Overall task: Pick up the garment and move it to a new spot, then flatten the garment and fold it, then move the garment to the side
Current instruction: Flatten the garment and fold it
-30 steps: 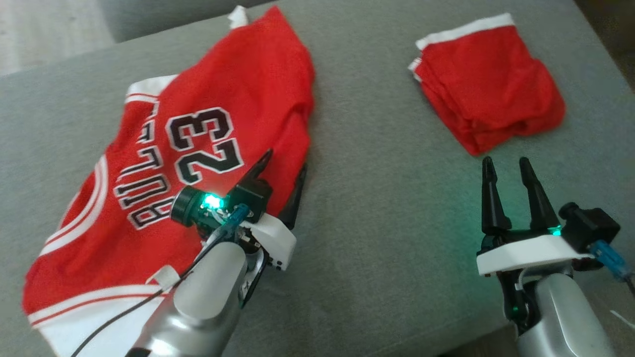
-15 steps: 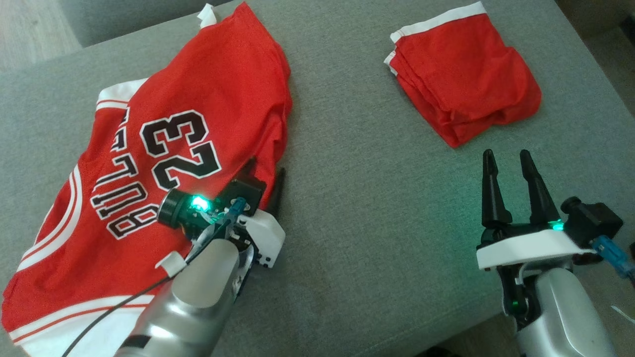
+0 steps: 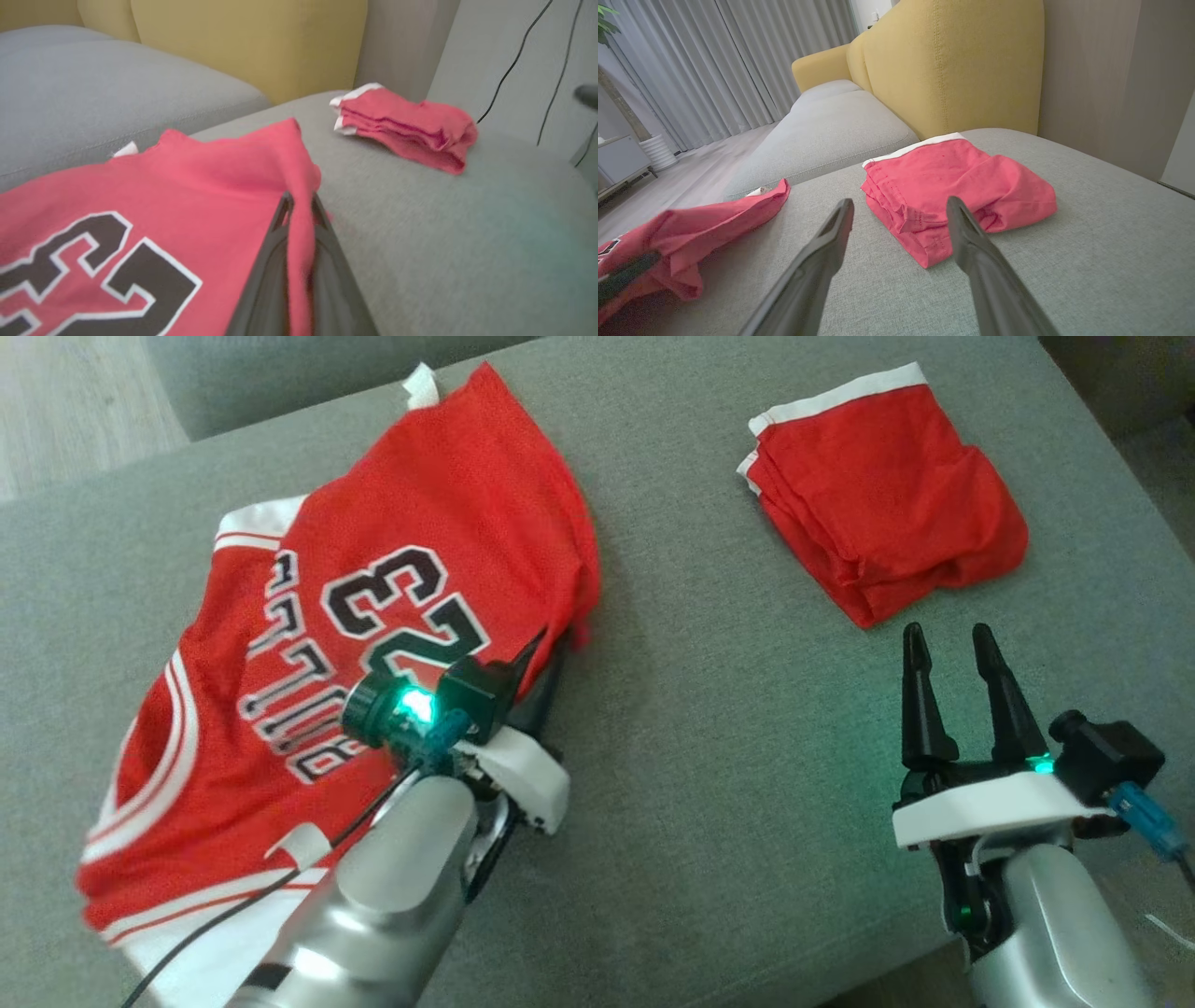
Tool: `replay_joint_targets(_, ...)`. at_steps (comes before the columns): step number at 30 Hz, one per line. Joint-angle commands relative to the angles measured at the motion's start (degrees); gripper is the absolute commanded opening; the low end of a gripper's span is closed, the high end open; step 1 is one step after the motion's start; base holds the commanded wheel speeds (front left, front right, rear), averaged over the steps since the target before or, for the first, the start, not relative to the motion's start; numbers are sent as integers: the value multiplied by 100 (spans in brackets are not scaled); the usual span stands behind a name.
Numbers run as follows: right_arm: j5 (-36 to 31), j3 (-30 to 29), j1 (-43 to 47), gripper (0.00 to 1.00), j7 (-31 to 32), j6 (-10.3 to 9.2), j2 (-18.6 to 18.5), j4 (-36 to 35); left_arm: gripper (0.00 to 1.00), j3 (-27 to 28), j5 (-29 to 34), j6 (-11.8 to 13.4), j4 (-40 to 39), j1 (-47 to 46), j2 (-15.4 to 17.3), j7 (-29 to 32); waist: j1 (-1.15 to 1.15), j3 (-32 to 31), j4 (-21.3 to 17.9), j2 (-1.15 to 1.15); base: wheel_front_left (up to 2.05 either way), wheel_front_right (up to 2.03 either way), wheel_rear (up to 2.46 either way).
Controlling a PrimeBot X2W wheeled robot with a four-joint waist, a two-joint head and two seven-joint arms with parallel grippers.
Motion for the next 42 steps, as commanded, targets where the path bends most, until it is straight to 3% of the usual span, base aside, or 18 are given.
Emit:
replay_joint_targets(1,-10,144,-71,100,-66,-5,-18,-140,0,64,-127,-2,-339,-85,50,-91,0,-45,-4,0,0,0,0)
replay_joint_targets(8,-51,99,-39,100,-66,-5,-18,-117,0,-222,-874,-8,-1257,50,50,-175,0,-118,55,0,0,0,0)
replay_joint_targets(14,-56,158,-48,100,-66,-5,-18,-127,0,-188,-919,188,-892,47,165,-46,0,-50,118,0,0,0,0)
replay_joint_targets(15,-58,163,-46,100,-66,-5,-18,-129,7,-185,-893,232,-793,28,212,-34,0,-33,125,0,0,0,0)
replay_joint_targets(18,-61,179,-47,100,-66,-5,-18,-133,47,-112,-891,378,-457,-18,316,3,0,6,132,0,0,0,0)
replay_joint_targets(19,-62,184,-46,100,-66,-5,-18,-133,68,-96,-876,431,-344,-41,349,1,0,15,130,0,0,0,0)
replay_joint_targets(20,-63,188,-45,100,-66,-5,-18,-136,99,-76,-876,481,-227,-58,372,7,0,23,130,0,0,0,0)
replay_joint_targets(25,-74,180,-53,100,-66,-5,-18,-136,100,-64,-804,702,250,-163,454,22,0,52,159,0,0,0,0)
replay_joint_targets(31,-128,167,-59,100,-67,-5,-18,-132,100,-148,-700,774,560,-341,429,-43,0,79,333,0,0,0,0)
replay_joint_targets(42,-203,239,-68,100,-67,-5,-18,-191,100,-74,-741,656,197,-354,304,-257,0,-121,937,0,0,0,0)
